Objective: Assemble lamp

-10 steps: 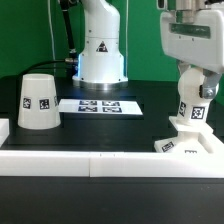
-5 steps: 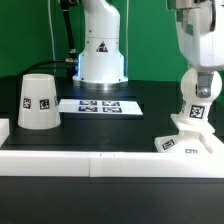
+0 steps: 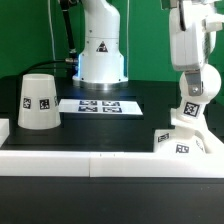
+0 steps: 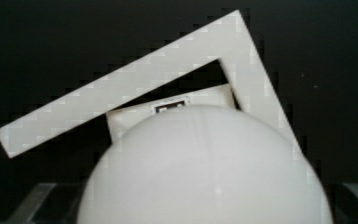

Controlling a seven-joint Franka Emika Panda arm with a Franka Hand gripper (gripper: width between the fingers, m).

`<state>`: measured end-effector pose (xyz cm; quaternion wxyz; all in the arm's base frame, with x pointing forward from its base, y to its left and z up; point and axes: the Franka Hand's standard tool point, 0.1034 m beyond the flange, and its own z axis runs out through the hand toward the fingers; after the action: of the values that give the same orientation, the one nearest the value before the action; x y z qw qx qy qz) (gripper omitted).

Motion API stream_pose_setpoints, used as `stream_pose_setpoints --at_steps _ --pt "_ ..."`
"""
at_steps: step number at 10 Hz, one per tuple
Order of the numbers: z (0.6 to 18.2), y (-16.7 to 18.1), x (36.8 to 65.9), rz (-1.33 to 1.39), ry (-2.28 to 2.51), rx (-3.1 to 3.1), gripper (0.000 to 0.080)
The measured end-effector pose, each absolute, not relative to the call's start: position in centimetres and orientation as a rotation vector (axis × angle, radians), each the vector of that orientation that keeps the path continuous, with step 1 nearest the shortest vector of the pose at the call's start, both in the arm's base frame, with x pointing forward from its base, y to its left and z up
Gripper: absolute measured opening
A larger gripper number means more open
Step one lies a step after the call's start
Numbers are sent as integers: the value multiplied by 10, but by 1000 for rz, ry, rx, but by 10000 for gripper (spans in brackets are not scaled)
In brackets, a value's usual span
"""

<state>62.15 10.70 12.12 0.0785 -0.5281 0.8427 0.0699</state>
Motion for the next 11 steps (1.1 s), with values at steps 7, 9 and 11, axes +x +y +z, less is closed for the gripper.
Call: stream_pose_setpoints --at_steps 7,9,11 --pt "121 112 620 202 2437 -1703 699" --pt "126 125 614 169 2178 -2058 699" --pt "127 140 598 157 1972 -2265 699"
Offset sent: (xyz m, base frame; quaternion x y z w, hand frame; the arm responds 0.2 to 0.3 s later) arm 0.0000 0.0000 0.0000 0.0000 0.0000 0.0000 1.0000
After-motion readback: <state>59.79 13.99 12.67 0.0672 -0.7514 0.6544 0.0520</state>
